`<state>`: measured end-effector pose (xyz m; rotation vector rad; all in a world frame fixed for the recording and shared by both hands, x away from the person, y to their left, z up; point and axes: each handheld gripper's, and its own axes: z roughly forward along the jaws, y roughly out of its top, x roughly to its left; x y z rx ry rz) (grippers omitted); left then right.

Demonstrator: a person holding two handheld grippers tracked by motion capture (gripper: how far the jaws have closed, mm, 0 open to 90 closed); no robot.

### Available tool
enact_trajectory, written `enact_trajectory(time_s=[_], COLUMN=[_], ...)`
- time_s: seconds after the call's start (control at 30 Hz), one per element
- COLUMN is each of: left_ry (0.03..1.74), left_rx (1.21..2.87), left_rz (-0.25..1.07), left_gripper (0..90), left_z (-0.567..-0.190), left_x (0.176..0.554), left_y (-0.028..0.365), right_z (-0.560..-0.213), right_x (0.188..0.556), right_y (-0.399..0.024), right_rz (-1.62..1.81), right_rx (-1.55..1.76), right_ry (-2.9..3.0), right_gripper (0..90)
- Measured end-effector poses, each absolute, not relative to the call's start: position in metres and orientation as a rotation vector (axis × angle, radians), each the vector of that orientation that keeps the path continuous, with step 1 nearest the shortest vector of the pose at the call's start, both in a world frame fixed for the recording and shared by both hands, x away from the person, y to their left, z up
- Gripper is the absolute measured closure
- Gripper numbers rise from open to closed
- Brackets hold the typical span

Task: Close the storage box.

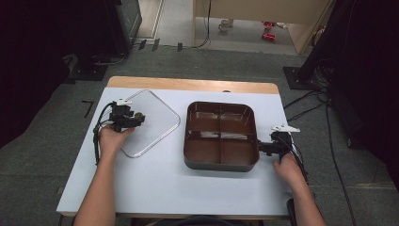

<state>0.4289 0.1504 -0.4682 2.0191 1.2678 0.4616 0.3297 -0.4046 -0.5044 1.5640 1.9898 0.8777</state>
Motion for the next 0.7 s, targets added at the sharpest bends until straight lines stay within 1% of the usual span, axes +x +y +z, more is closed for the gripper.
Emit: enact_trajectory(time_s=[0.37, 0.43, 0.53, 0.7], left_ry=[1.276, 1.273, 1.271, 1.275], left_rx=[2.036, 2.025, 2.025, 2.031], left_rz=[0.451, 0.456, 0.470, 0.486], left_gripper=[50.0, 54.1, 57.5, 58.4], left_z=[-0.478, -0.479, -0.479, -0.478], left_x=[0.431, 0.430, 0.430, 0.429], left_y=[0.147, 0.148, 0.148, 0.147], right_z=[-0.504, -0.504, -0.504, -0.504], right_x=[0.330, 0.330, 0.330, 0.330], right_y=[-0.405, -0.405, -0.405, -0.405], right_rz=[0.878, 0.878, 0.878, 0.878], right_rx=[1.564, 1.564, 1.564, 1.564], right_ry=[1.990, 1.990, 1.989, 1.990], right_gripper=[10.7, 10.7, 10.7, 10.7])
